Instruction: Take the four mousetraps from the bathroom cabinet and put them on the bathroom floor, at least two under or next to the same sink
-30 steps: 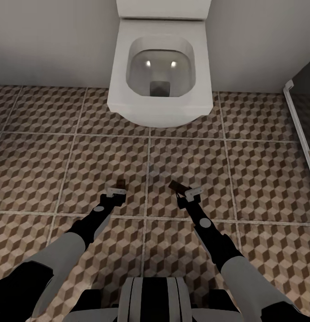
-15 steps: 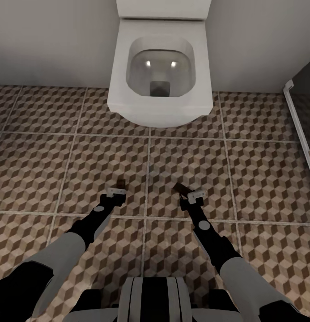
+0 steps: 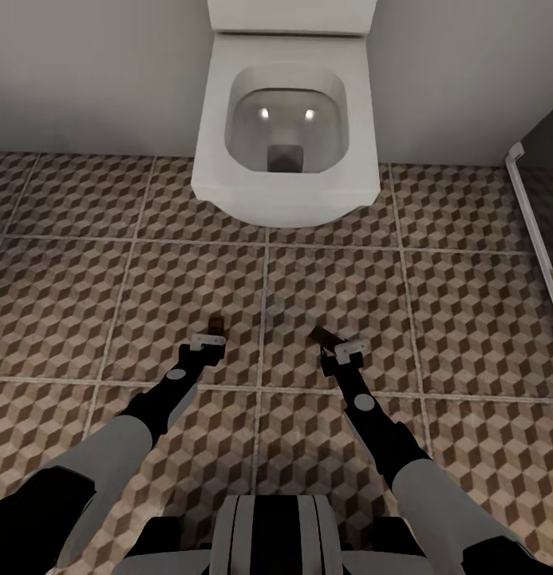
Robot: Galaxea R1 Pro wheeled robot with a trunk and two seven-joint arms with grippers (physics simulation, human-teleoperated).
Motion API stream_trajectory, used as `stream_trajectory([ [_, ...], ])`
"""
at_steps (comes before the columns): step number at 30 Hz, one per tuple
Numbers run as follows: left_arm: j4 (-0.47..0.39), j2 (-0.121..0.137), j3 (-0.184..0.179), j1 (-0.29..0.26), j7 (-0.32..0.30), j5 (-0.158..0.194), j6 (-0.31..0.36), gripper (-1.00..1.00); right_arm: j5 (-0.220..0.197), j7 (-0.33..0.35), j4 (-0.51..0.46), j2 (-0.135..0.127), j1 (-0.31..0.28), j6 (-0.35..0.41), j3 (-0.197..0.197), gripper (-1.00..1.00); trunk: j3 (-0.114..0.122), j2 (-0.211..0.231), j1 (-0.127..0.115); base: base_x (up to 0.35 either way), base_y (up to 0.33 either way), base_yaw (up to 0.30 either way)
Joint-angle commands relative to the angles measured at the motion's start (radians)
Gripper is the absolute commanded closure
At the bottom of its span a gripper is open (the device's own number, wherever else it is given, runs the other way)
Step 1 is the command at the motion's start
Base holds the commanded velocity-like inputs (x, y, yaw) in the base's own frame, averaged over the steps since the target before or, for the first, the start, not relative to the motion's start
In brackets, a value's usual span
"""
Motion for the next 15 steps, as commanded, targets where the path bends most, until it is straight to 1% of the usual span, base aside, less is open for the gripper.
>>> stream_trajectory([
  [1,0.001,0.001,-0.009,0.000,0.011,0.007,-0.011,1.00,0.010,-0.009,0.001,0.000,-0.001,0.000,0.003,1.00,0.000,0.000,0.000,0.000,0.000,0.000],
  [5,0.002,0.001,-0.010,0.000,0.012,0.007,-0.023,1.00,0.010,-0.009,0.001,0.000,0.000,0.000,0.003,1.00,0.000,0.000,0.000,0.000,0.000,0.000],
  [15,0.003,0.001,-0.010,0.000,0.011,0.007,-0.025,1.00,0.010,-0.009,0.001,-0.002,-0.001,0.000,0.003,1.00,0.000,0.000,0.000,0.008,0.000,0.000],
])
